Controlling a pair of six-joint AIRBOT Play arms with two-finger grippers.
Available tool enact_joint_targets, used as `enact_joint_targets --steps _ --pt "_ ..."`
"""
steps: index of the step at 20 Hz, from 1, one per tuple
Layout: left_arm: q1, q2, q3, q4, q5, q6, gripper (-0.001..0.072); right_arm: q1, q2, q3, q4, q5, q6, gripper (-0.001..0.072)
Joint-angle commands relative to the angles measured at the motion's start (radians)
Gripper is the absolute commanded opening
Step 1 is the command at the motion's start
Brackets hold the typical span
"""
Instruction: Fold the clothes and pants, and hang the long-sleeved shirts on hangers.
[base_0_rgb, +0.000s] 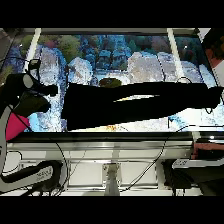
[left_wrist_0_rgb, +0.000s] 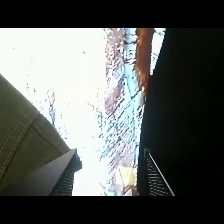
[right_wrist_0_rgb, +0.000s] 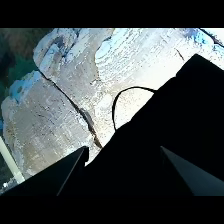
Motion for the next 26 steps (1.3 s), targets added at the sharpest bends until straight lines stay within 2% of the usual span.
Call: enact_joint_targets --steps 1,3,4,8,10,15,21,22,24,25,26 --pt "0.040 -0.013 0.009 -0.151 -0.152 0.140 0.0471 0.000 -0.008 0.002 0.033 0.005 -0.001 0.0514" --pt "0.057 -0.046 0.008 -0.243 -0.278 0.243 0.0463 0.000 -0.018 0.002 0.049 0.020 -0.001 0.0515" --pt "0.065 -0.067 0.008 -0.280 -0.312 0.267 0.0462 0.000 -0.023 0.002 0.062 0.026 -0.001 0.0515" --pt "0.089 -0.156 0.008 -0.291 -0.265 0.264 0.0466 0.000 -0.033 0.002 0.119 0.024 -0.003 0.0514" --pt "0.098 -0.199 0.008 -0.303 -0.218 0.209 0.0466 0.000 -0.033 0.002 0.124 0.024 -0.003 0.0514" --pt "0.099 -0.283 0.008 -0.341 -0.168 0.209 0.0466 0.000 -0.033 0.002 0.136 0.022 -0.028 0.0514" --pt "0.099 -0.322 0.008 -0.465 -0.086 0.210 0.0457 0.000 -0.033 0.002 0.159 0.021 -0.029 0.0514" --pt "0.099 -0.325 0.008 -0.472 -0.085 0.210 0.0402 0.000 -0.033 0.002 0.158 0.020 -0.029 0.0513" --pt "0.099 -0.325 0.009 -0.480 -0.086 0.211 0.0096 0.000 -0.033 0.002 0.158 0.018 -0.029 0.0514" --pt "0.099 -0.325 0.009 -0.489 -0.086 0.211 0.0007 0.000 -0.033 0.002 0.158 0.018 -0.029 0.0513" --pt "0.099 -0.323 0.013 -0.497 -0.086 0.211 0.0007 0.000 -0.033 0.002 0.156 0.018 -0.029 0.0514"
